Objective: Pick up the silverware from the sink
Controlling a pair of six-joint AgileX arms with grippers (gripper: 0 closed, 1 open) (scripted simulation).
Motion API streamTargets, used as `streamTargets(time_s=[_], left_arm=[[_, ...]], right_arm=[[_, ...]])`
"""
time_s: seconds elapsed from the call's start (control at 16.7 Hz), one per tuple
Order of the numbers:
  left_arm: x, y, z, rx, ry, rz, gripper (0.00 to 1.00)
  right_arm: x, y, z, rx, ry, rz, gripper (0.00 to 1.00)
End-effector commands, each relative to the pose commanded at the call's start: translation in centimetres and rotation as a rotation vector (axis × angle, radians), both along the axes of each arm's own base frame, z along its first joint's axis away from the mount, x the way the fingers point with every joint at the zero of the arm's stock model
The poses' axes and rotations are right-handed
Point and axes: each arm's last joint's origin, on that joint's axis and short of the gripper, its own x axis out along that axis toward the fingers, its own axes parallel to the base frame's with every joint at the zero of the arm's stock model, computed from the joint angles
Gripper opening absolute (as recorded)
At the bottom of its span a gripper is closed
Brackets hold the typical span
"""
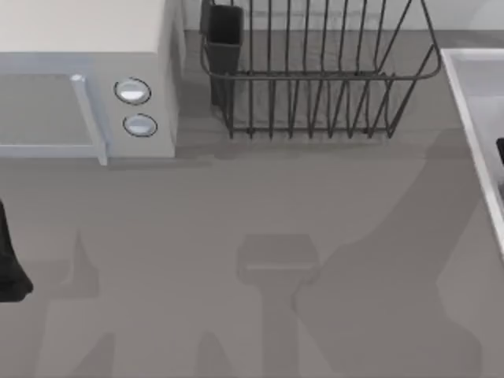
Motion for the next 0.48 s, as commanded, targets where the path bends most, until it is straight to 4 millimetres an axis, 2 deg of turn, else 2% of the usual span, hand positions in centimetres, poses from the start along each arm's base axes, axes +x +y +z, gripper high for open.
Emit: streamTargets(time_s=[0.48], left_arm=[[0.0, 0.0, 0.0, 0.0, 0.0, 0.0, 1.0]], right_arm=[[0.0, 0.0, 0.0, 0.0, 0.0, 0.0, 0.25]])
